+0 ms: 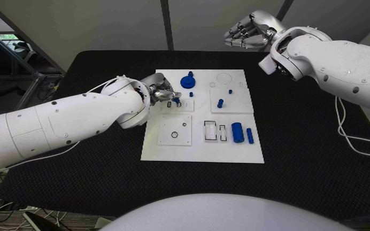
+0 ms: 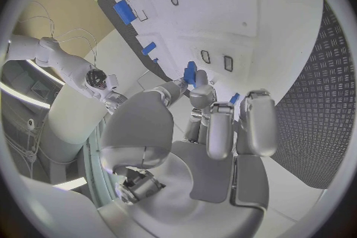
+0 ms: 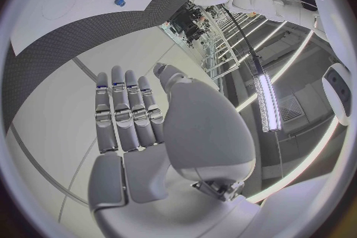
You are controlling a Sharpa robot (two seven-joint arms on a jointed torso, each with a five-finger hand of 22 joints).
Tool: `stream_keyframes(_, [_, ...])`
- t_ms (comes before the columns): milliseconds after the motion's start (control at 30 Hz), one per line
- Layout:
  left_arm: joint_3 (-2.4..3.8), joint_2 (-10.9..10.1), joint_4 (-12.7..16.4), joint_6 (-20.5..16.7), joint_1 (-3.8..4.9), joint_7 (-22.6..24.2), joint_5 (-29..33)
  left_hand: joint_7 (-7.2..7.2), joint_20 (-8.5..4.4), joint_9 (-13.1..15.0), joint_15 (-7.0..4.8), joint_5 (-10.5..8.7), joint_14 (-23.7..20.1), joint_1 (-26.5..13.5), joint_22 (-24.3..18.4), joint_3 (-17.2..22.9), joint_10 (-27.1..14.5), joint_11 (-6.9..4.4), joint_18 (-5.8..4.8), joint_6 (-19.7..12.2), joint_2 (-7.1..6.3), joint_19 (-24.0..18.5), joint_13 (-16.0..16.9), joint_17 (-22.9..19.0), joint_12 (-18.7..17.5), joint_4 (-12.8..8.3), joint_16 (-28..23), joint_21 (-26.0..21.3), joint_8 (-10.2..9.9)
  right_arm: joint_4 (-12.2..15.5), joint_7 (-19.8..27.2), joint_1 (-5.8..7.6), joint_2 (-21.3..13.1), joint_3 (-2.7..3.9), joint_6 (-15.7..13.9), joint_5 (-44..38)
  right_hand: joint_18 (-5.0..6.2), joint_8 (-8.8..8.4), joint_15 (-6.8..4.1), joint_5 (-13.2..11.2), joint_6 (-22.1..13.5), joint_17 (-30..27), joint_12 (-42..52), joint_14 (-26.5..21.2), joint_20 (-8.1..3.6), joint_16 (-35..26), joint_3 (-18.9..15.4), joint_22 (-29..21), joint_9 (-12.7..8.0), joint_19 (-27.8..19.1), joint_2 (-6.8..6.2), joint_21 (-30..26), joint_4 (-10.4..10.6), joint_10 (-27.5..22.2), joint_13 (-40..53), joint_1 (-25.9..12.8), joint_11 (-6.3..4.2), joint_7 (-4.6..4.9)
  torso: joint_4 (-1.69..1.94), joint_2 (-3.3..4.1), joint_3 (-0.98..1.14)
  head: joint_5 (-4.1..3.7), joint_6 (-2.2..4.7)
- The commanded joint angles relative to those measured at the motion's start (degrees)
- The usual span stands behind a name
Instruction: Assemble the parts on the task board
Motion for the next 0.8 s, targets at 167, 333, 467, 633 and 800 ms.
stream_keyframes(167, [0.07,0.0,1.1,-10.1,-1.35,3.0,-8.5,-0.46,-0.13,0.2,-0.49,0.43,4.9,0.1,5.7,9.1,1.9,-1.28,-0.87,0.0,-0.84,0.4,0.2,11.1,0.4,-8.3,0.3,0.5,0.3,0.1,0.2,0.04,-0.2,0.01,-0.2,0.0,0.36,-0.27,0.05,0.4,0.3,-0.1,0.2,-0.4,0.16,0.1,0.2,0.0,0.1,0.4,-0.15,-0.4,-0.1,-0.1,0.1,-0.6,0.01,0.23,0.34,-0.29,0.27,-0.26,0.02])
stream_keyframes(333, [0.04,0.3,1.2,-11.7,-1.76,2.5,-10.7,-0.51,-0.17,0.3,-0.53,0.47,4.9,0.1,5.9,9.5,2.1,-1.33,-0.92,0.0,-1.09,0.6,0.3,11.1,0.5,-8.2,0.3,0.7,0.5,0.0,0.2,0.02,-0.2,0.01,-0.1,0.0,0.36,-0.27,0.05,0.4,0.3,-0.1,0.2,-0.4,0.16,0.1,0.2,0.0,0.1,0.4,-0.15,-0.4,-0.1,-0.1,0.1,-0.6,0.01,0.23,0.39,-0.25,0.32,-0.34,0.06])
stream_keyframes(467, [0.01,0.8,0.8,-12.0,-2.03,2.1,-12.1,-0.53,-0.2,0.3,-0.55,0.5,4.9,0.1,6.0,9.7,2.1,-1.35,-0.94,0.1,-1.22,0.6,0.3,11.1,0.5,-8.1,0.3,0.7,0.5,0.0,0.3,-0.01,-0.2,0.0,-0.1,0.0,0.36,-0.27,0.05,0.4,0.3,-0.1,0.2,-0.4,0.16,0.1,0.2,0.0,0.1,0.4,-0.15,-0.4,-0.1,-0.1,0.1,-0.6,0.01,0.23,0.45,-0.2,0.21,-0.37,0.09])
stream_keyframes(633, [-0.35,1.8,-0.1,-10.8,-2.26,1.6,-14.2,-0.53,-0.2,0.3,-0.55,0.5,4.9,0.1,6.0,9.7,2.1,-1.35,-0.94,0.1,-1.23,0.6,0.3,11.1,0.5,-8.1,0.3,0.8,0.5,0.0,0.3,-0.07,-0.1,0.0,-0.1,0.0,0.36,-0.27,0.05,0.4,0.3,-0.1,0.2,-0.4,0.16,0.1,0.2,0.0,0.1,0.4,-0.15,-0.4,-0.1,-0.1,0.1,-0.6,0.01,0.23,0.36,-0.18,0.19,-0.27,0.06])
stream_keyframes(800, [-0.57,2.8,-1.2,-9.3,-2.33,0.9,-15.1,-0.53,-0.21,0.3,-0.56,0.51,4.9,0.0,6.0,9.8,2.1,-1.36,-0.95,0.1,-1.28,0.7,0.2,11.1,0.5,-8.1,0.3,0.8,0.5,0.0,0.4,-0.1,-0.1,0.0,0.0,0.0,0.36,-0.27,0.05,0.4,0.3,-0.1,0.2,-0.4,0.16,0.1,0.2,0.0,0.1,0.4,-0.15,-0.4,-0.1,-0.1,0.1,-0.6,0.01,0.23,0.24,-0.1,0.18,-0.39,-0.02])
